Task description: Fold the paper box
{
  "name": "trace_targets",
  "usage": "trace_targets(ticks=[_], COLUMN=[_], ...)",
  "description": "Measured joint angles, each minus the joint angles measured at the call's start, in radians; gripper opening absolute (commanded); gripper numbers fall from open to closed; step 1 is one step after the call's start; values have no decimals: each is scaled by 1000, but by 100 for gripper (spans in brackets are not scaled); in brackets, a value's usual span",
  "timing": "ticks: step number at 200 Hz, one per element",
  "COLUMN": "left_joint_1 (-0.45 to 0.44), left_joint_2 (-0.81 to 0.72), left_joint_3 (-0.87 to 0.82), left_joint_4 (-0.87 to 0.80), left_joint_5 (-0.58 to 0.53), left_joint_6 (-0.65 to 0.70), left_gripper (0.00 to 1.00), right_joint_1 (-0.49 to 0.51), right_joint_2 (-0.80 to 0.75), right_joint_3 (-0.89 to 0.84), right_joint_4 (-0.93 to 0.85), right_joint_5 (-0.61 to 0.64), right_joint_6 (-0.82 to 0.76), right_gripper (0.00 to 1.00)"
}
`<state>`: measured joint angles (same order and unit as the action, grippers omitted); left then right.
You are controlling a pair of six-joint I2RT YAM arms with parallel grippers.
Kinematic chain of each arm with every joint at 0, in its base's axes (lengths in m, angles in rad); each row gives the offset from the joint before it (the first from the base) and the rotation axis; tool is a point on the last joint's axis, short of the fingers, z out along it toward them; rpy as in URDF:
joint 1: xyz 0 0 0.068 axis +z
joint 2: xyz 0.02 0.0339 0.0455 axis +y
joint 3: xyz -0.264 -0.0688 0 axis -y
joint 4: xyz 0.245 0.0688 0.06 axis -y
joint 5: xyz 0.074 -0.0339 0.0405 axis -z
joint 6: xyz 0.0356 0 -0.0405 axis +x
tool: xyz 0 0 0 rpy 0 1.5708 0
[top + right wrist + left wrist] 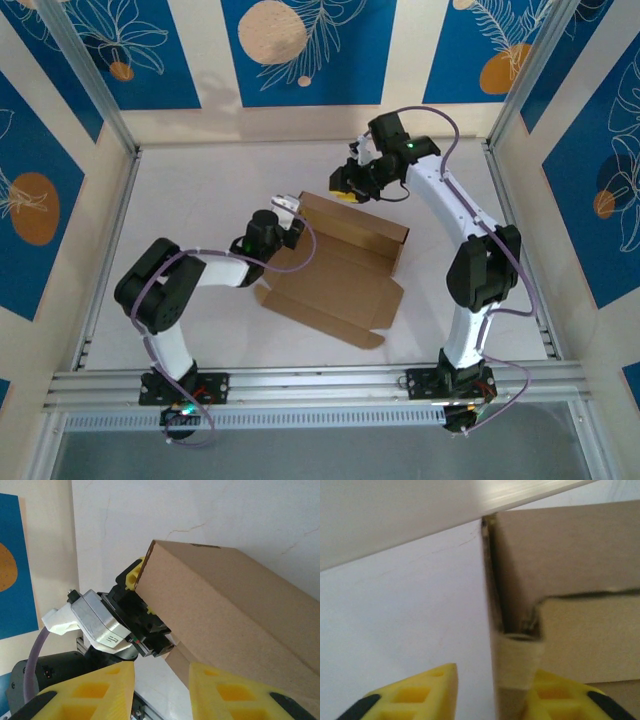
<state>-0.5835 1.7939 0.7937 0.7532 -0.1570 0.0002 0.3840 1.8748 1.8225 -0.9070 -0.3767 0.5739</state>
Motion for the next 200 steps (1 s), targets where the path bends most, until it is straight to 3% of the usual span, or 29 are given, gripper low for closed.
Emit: trace_targets(ticks=[26,64,110,133,158,200], left_joint_1=[0,0,1,1,1,2], left_joint_2=[17,24,24,24,24,23], left_joint_3=[25,36,36,36,36,44], left_joint_4=[-9,-13,-13,-13,-13,-22], left_joint_5=[-8,-8,13,35,55,40], left_joint_6=[3,10,34,39,52,62], left_gripper=[0,0,0,0,0,0], right_joint_1=[24,23,-119,-142,-120,-58], right_joint_2=[31,61,109,259,389,427], right_joint_3=[17,21,58,156,153,99], right_joint_4=[2,9,42,51,57,63], right_joint_5=[-9,23,53,-11,-103,-214], right_joint_6=[7,33,47,35,28,9], right_gripper=[33,41,42,39,36,32])
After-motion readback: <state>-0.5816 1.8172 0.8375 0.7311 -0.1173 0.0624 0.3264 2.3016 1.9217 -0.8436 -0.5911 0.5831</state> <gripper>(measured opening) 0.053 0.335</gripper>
